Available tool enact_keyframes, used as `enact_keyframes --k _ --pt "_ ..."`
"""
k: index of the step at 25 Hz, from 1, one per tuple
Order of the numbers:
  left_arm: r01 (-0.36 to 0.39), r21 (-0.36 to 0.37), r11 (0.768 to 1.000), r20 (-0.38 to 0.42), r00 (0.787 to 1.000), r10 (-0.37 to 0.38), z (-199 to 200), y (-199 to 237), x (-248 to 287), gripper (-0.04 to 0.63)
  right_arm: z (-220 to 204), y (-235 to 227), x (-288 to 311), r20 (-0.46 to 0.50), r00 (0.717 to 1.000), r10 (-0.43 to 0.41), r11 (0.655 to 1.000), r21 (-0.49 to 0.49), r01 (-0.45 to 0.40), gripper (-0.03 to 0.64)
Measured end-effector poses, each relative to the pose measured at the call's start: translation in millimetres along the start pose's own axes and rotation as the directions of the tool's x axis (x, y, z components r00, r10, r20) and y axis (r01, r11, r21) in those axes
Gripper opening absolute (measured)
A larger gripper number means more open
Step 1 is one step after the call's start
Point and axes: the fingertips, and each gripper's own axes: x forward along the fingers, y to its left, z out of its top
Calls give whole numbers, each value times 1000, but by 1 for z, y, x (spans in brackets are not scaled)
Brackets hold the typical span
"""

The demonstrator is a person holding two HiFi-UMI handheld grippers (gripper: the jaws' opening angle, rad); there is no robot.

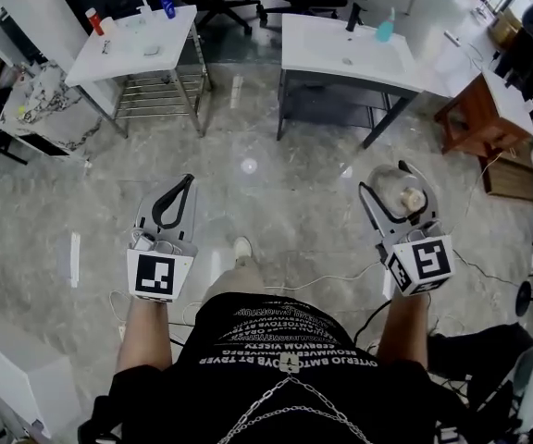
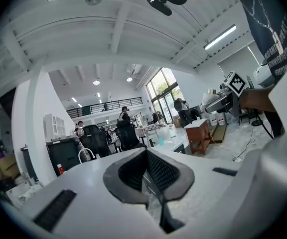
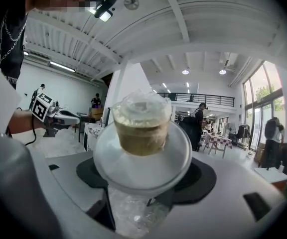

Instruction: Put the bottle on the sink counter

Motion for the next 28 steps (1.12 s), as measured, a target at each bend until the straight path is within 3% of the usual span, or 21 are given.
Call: enact_keyframes --k 7,14,18,24,28 --pt "29 -2 1000 47 998 -29 -14 77 85 6 21 -19 90 -17 999 -46 999 4 46 333" --pt "61 -41 997 27 998 -60 -45 148 149 6 49 -17 176 -36 997 -70 997 -10 70 333" --pt "95 16 995 56 994 -96 -46 164 181 6 62 -19 200 -36 995 -91 995 -30 90 333" --pt "149 -66 987 100 985 -142 -39 167 217 6 55 -41 214 -73 990 -122 993 -20 121 334" --pt "130 -79 988 110 987 -120 -36 170 239 6 43 -62 226 -80 989 -127 992 -3 127 333"
